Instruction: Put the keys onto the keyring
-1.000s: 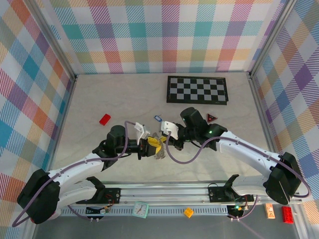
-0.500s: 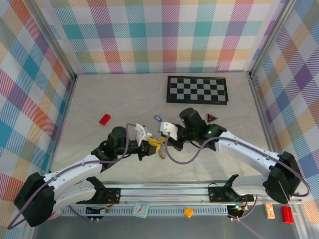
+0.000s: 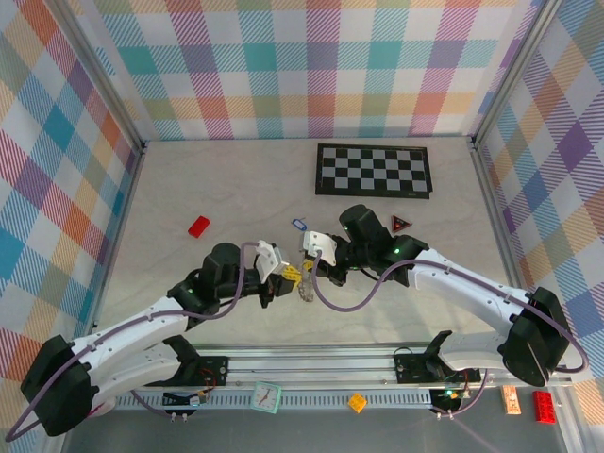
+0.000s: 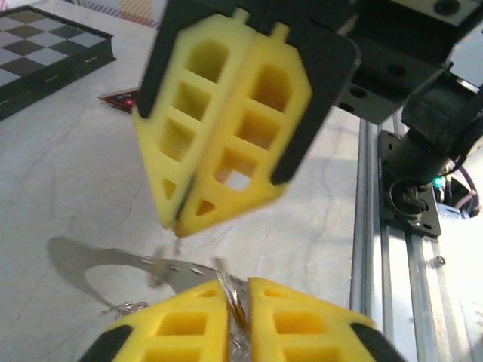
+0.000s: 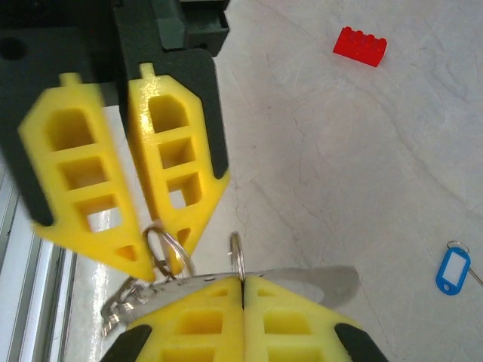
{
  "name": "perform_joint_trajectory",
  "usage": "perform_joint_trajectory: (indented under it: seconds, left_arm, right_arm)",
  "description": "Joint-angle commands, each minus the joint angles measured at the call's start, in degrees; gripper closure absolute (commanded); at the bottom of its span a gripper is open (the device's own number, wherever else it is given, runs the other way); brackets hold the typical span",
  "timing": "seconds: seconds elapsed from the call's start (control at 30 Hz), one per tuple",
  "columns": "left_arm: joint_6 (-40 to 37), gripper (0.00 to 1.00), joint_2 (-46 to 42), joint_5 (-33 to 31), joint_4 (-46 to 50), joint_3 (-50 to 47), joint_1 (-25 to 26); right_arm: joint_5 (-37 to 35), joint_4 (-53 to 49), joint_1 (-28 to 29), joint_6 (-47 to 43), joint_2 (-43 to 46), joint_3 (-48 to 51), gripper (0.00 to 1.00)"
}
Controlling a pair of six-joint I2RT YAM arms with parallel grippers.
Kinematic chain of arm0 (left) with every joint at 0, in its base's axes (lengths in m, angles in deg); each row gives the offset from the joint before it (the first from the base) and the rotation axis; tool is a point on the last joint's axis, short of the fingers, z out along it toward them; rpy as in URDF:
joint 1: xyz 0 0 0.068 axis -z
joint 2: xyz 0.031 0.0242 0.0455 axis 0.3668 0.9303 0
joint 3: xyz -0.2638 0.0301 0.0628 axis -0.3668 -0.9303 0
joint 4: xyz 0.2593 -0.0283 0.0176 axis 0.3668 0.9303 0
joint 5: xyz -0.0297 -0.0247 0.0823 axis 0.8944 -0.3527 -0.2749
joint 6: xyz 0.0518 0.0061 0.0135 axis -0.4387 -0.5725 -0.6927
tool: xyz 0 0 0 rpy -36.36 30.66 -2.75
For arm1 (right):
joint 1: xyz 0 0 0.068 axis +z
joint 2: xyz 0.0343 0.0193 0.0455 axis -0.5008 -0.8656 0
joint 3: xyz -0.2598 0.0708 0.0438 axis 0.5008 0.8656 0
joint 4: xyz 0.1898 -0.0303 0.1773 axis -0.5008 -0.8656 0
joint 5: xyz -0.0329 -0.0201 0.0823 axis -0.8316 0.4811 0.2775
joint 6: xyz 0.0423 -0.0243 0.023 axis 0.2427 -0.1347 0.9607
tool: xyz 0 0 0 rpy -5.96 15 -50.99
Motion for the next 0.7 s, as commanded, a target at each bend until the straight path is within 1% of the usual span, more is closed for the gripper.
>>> perform_joint_trajectory:
  seconds: [0.0,0.03,0.1,0.2,0.27,0.3,0.43,0.47,0.53,0.67]
  left_arm:
    - [-8.5,0.76,-2.6,0.5,4.3,1.1,1.5]
    - [-9.4,0.7,-3.4,0.9,5.0,1.0,1.5]
    - [-10.6,0.63,-5.2,1.9,6.5,0.8,1.6]
    - [-12.0,0.59,-7.9,3.1,9.3,0.8,1.6]
    - [-12.7,0.59,-9.7,2.1,11.7,1.1,1.6]
    - [-12.9,0.59,-10.6,0.4,12.9,1.3,1.6]
    - [-10.5,0.61,-11.9,-11.4,12.7,1.6,1.5]
    - [-9.7,0.61,-11.4,-13.2,12.3,1.9,1.5]
    - [-7.8,0.62,-9.2,-14.9,11.5,2.9,1.5]
    - [-5.4,0.64,-4.6,-12.6,8.8,4.5,1.5]
  right_arm:
    - [0.7,0.3,0.4,0.0,0.0,-1.9,1.0]
    - [0.7,0.1,0.5,-0.1,0.0,-2.0,1.0]
    - [0.7,-0.1,0.5,-0.2,-0.1,-2.1,1.0]
    - [0.7,-0.7,0.5,-0.5,-0.2,-2.3,1.0]
    - [0.7,-1.3,0.5,-0.9,-0.2,-2.5,1.0]
    - [0.7,-1.7,0.5,-1.3,-0.2,-2.6,1.0]
    - [0.0,-4.0,0.5,-3.4,-0.4,-3.7,1.0]
    - [-0.2,-4.8,0.5,-3.8,-0.5,-4.1,1.0]
    - [-0.5,-6.0,0.6,-4.8,-0.6,-4.7,1.0]
    - [-1.3,-8.6,1.2,-6.7,-1.5,-6.4,1.0]
